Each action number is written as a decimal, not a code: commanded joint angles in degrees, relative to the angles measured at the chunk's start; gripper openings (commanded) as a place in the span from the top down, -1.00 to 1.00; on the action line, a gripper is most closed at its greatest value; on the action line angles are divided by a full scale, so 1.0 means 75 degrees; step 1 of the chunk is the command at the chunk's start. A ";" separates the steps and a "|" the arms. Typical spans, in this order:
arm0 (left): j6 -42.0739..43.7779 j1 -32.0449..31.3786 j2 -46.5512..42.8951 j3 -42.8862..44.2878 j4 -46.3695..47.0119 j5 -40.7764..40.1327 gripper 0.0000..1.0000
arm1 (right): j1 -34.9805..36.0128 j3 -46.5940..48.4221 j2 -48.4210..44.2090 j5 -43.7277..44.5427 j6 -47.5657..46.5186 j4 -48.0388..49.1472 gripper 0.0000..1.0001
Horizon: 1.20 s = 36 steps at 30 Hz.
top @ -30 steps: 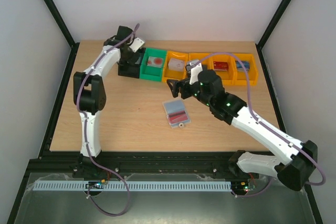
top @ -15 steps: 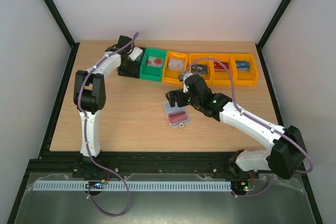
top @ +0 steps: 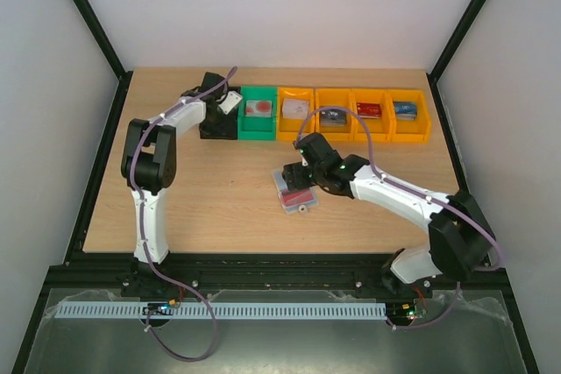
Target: Take the credit cards out of the card holder
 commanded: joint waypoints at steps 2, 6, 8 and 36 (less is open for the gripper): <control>0.0068 -0.0001 -0.0369 0.0007 -0.0188 -0.0090 0.18 | 0.0041 -0.0087 0.0568 0.0040 0.0035 -0.0907 -0.64; -0.0027 0.0110 -0.0735 0.0123 -0.0347 0.0040 0.13 | 0.0038 -0.0169 0.0749 -0.0003 0.0063 -0.1029 -0.64; -0.0112 0.0174 -0.1033 0.0124 -0.0399 0.0193 0.03 | 0.0041 -0.0195 0.0891 0.0123 0.0064 -0.1133 -0.65; -0.1478 -0.2199 -0.3173 -0.4050 -0.0488 0.4370 -0.86 | -0.1900 -0.1985 0.1055 -0.3234 -0.0116 0.1518 -0.59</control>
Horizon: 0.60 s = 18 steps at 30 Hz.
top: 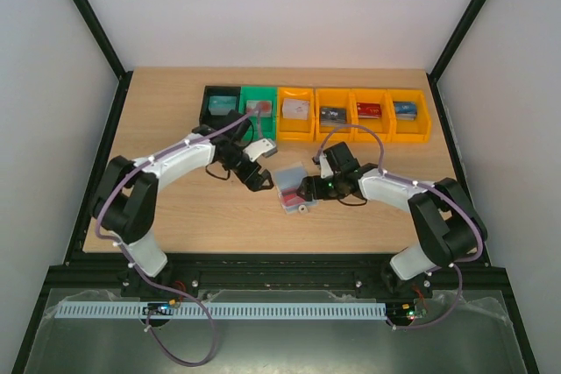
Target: Take the credit cards out of the card holder
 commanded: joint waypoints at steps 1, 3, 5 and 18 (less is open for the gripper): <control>-0.1012 0.0085 0.0726 -0.0574 0.0576 0.0798 -0.87 | -0.0028 -0.0241 0.0230 -0.0479 0.0117 0.0505 -0.57; -0.1429 0.0124 0.1128 -0.0638 0.0753 0.0971 -0.87 | -0.0025 -0.0229 0.0382 -0.0588 0.0163 0.0616 -0.54; -0.1738 0.0223 0.1481 -0.0655 0.0884 0.1207 -0.87 | -0.0025 -0.0193 0.0513 -0.0634 0.0225 0.0685 -0.49; -0.2594 0.0322 0.1925 -0.1171 0.2060 0.2612 -0.84 | 0.0211 -0.0189 0.1050 -0.1499 0.0909 0.1715 -0.20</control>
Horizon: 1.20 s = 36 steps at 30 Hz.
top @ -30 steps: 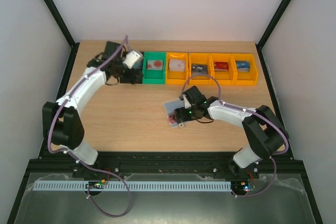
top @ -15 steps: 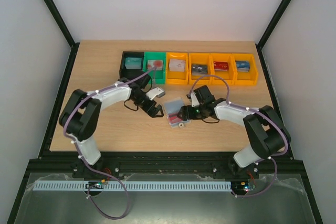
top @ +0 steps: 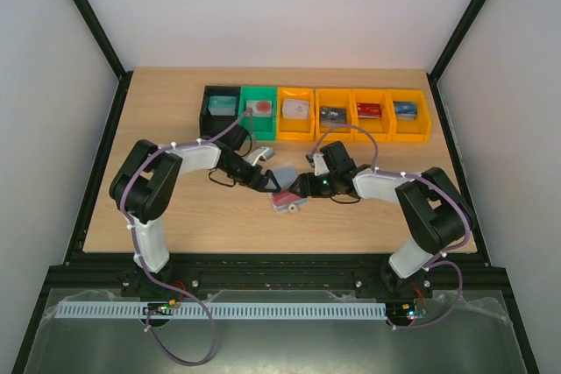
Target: Take the credit cards out of the card holder
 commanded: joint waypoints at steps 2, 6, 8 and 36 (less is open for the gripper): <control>-0.0373 -0.0056 0.0246 -0.0344 0.0181 0.0326 -0.84 | 0.0326 0.0001 0.0389 -0.0478 0.0350 0.0337 -0.19; -0.0462 -0.0056 0.0049 -0.0465 0.0471 0.0424 -0.82 | 0.0492 0.0111 0.0469 -0.0646 0.0476 0.0572 -0.15; -0.0461 -0.0056 0.0029 -0.0502 0.0511 0.0428 -0.77 | 0.0547 0.0137 0.0486 -0.0693 0.0547 0.0662 -0.12; 0.1536 0.0716 -0.1575 0.0422 -0.1299 0.0763 0.96 | 0.0017 0.0071 -0.2707 -0.0535 -0.0911 -0.0017 -0.29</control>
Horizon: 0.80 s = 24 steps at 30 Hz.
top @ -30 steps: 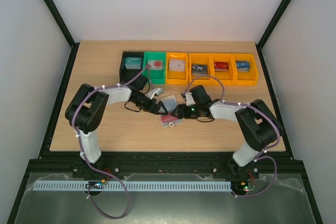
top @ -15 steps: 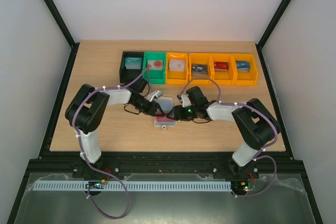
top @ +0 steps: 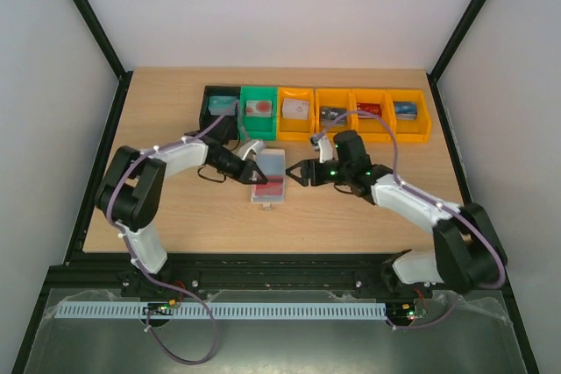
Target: Take the credit cards out of the card holder
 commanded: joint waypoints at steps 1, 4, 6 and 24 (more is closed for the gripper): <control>0.1440 0.0244 -0.1256 0.0842 -0.1296 0.0130 0.96 | -0.0065 0.0041 -0.1334 0.0102 -0.0919 -0.0376 -0.32; 0.1985 0.0439 -0.2086 0.1420 -0.1974 0.0222 0.96 | -0.0066 0.0059 -0.1987 -0.0062 -0.1144 -0.0300 -0.35; 0.2451 0.0459 -0.2319 0.1968 -0.2727 0.0299 0.96 | -0.0066 0.0071 -0.2266 -0.0296 -0.1176 -0.0122 -0.38; 0.2868 0.0427 -0.2983 0.3680 -0.4769 0.1964 0.96 | 0.0837 0.0592 -0.2166 -0.0326 -0.1454 0.0701 -0.19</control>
